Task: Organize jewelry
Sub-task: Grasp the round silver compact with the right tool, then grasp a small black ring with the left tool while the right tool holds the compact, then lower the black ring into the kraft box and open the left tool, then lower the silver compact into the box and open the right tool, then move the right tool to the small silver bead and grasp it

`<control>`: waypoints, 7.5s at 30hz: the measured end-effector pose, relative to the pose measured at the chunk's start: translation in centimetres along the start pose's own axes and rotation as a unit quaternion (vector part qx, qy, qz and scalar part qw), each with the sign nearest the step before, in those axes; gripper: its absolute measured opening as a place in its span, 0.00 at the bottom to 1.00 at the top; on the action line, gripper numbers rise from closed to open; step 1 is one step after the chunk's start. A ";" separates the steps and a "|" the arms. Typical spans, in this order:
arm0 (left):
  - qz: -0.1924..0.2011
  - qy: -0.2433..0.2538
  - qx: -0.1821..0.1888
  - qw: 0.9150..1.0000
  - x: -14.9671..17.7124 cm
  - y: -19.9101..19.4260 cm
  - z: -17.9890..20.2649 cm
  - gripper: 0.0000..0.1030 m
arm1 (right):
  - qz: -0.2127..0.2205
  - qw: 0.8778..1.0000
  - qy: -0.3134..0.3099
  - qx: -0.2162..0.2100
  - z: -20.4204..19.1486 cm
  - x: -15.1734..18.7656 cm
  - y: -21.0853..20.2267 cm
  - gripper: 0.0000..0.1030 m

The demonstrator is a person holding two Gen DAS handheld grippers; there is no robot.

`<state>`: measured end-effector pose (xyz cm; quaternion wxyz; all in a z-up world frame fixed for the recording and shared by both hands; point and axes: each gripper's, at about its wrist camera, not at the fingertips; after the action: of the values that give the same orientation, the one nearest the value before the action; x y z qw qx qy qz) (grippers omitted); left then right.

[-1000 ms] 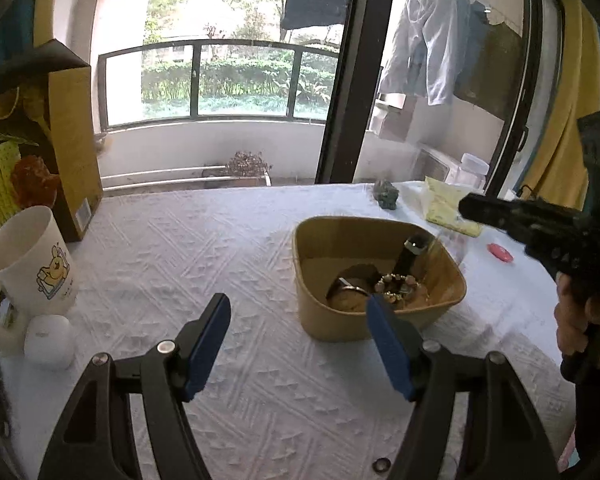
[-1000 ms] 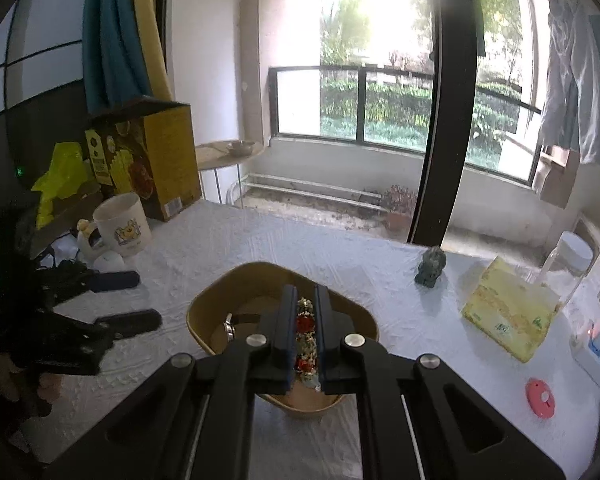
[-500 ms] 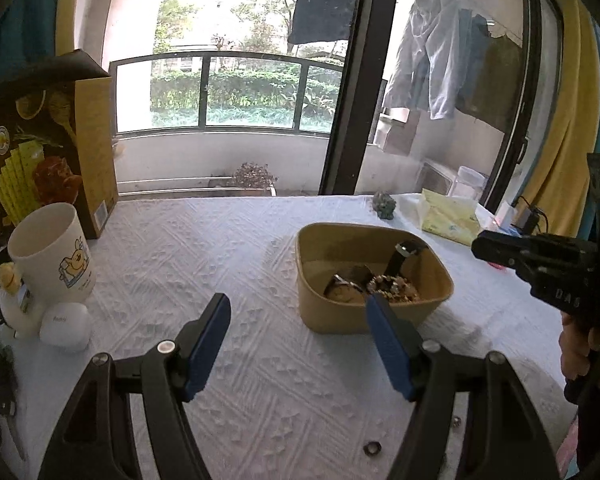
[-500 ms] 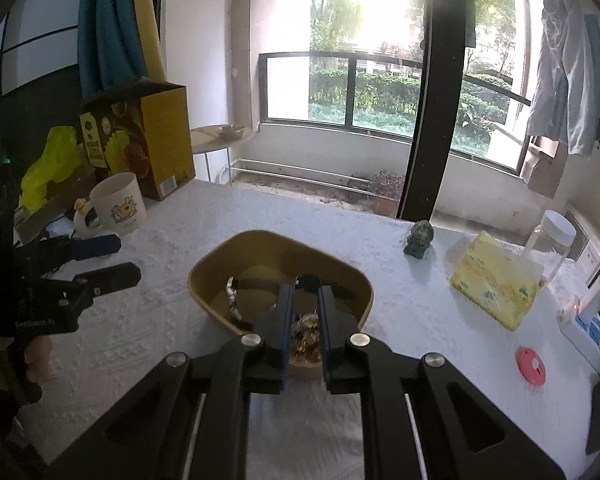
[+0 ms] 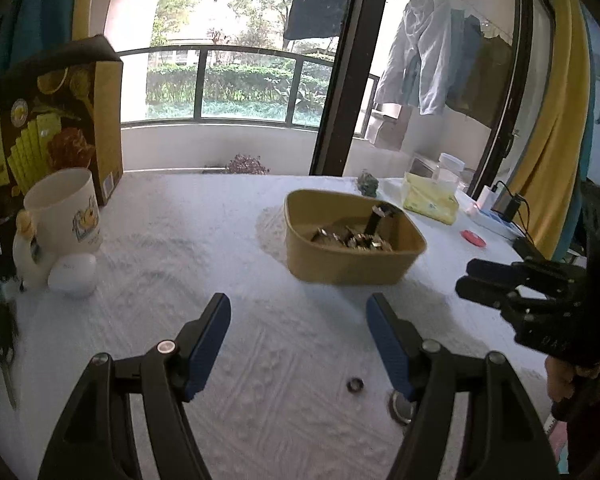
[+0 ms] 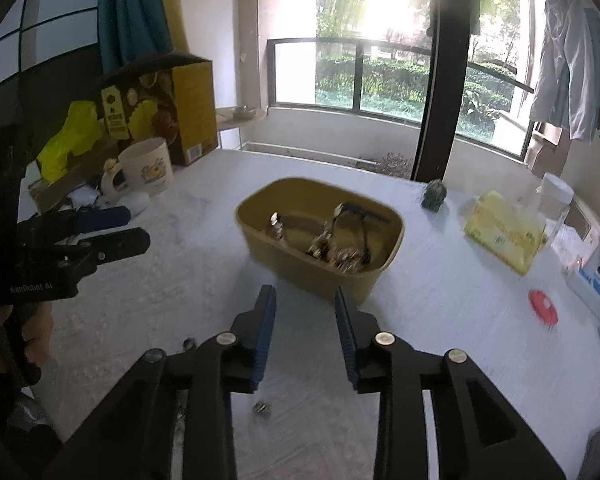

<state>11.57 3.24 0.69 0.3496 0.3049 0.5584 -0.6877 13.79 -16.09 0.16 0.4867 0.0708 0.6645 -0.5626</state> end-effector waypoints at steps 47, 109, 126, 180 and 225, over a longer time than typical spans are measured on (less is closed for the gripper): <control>-0.045 -0.011 -0.011 0.999 5.1 -1.0 -0.3 0.68 | -0.055 0.996 -0.037 -0.058 -6.2 6.2 1.2 0.36; -0.053 0.083 0.010 0.995 -2.9 5.3 5.4 0.12 | 0.040 0.998 0.034 -0.016 6.1 0.3 -1.3 0.36; -0.036 0.072 0.015 0.997 -6.1 9.3 3.1 0.12 | 0.046 0.998 0.030 -0.022 7.2 -3.3 2.2 0.36; 0.001 -0.030 -0.034 0.999 -5.1 7.7 -7.4 0.56 | -0.009 0.997 -0.043 -0.067 -0.4 -10.8 16.1 0.46; -0.013 0.012 -0.024 1.000 1.9 0.4 0.5 0.56 | -0.019 0.999 -0.004 -0.037 -0.1 1.9 2.4 0.46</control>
<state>10.87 2.41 -0.96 0.3410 0.2975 0.5827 -0.6751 14.27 -15.99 -2.80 0.4811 0.0376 0.6843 -0.5467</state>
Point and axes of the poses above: each gripper's, at about its wrist camera, not at the fingertips, and y roughly the way its jaws point, z to its right, x to its underside, and after that the axes turned 2 degrees about z, right-handed
